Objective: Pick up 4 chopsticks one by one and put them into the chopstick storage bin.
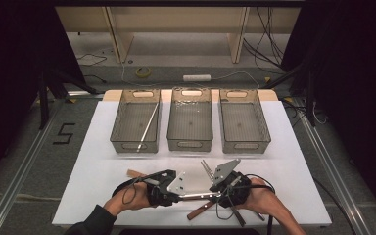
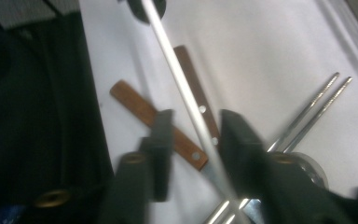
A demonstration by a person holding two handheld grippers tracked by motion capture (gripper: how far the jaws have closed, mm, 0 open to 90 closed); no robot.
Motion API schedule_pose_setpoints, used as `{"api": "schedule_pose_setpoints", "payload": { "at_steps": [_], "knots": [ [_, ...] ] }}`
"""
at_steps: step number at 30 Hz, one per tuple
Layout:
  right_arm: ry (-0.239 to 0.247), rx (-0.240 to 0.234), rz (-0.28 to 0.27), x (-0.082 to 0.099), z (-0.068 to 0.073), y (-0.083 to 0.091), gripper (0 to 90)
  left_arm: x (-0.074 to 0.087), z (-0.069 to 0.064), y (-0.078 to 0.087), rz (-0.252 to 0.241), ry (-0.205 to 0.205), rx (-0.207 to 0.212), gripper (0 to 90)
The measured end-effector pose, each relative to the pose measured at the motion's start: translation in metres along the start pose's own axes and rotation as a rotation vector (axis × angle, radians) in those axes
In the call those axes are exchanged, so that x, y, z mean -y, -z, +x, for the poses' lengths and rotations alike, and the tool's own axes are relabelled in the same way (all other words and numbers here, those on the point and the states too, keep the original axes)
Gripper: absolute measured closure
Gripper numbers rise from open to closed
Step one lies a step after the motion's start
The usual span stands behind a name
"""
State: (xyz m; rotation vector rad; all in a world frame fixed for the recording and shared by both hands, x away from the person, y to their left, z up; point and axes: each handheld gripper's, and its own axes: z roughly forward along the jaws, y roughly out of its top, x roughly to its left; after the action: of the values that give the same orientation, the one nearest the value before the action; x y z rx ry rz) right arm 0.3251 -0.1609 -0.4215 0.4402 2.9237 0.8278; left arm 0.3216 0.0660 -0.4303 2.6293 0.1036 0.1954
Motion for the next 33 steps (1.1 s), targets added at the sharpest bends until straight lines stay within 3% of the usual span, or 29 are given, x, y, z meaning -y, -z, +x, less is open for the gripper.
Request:
{"api": "schedule_pose_setpoints", "payload": {
  "at_steps": [1,2,3,5,7,9,12,15,16,23,28,33],
  "knots": [
    [-0.048,-0.003,-0.03,0.002,-0.005,0.002,56.2,0.0,0.001,0.0,0.008,0.003,-0.002,83.2],
    [-0.048,-0.003,-0.03,0.002,-0.005,0.002,56.2,0.001,0.002,0.0,0.008,0.015,0.0,83.2],
    [-0.094,0.009,-0.056,0.003,-0.01,0.005,49.3,0.001,0.003,0.0,0.013,0.026,-0.002,83.3],
    [-0.134,0.012,-0.08,0.004,-0.013,0.009,44.7,0.004,0.006,0.0,0.01,0.068,-0.024,83.3],
    [-0.173,0.022,-0.104,0.004,-0.014,0.011,39.9,0.004,0.008,0.002,0.011,0.076,-0.028,83.3],
    [-0.182,0.035,-0.113,0.004,-0.015,0.011,39.0,0.005,0.01,0.004,0.009,0.11,-0.049,83.3],
    [-0.24,0.096,-0.167,0.004,-0.015,0.015,32.5,0.008,0.014,0.007,0.008,0.142,-0.067,83.3],
    [-0.259,0.113,-0.2,0.005,-0.016,0.019,30.7,0.01,0.018,0.009,0.003,0.187,-0.084,83.3],
    [-0.283,0.143,-0.23,0.007,-0.017,0.022,29.4,0.011,0.019,0.01,0.0,0.194,-0.086,83.3],
    [-0.376,0.2,-0.279,0.022,-0.023,0.029,27.7,0.017,0.023,0.018,-0.022,0.236,-0.102,83.4],
    [-0.416,0.204,-0.29,0.035,-0.026,0.028,27.7,0.023,0.03,0.023,-0.043,0.278,-0.121,83.3],
    [-0.437,0.2,-0.288,0.038,-0.024,0.025,26.7,0.029,0.04,0.034,-0.093,0.366,-0.177,83.3]
  ]
}}
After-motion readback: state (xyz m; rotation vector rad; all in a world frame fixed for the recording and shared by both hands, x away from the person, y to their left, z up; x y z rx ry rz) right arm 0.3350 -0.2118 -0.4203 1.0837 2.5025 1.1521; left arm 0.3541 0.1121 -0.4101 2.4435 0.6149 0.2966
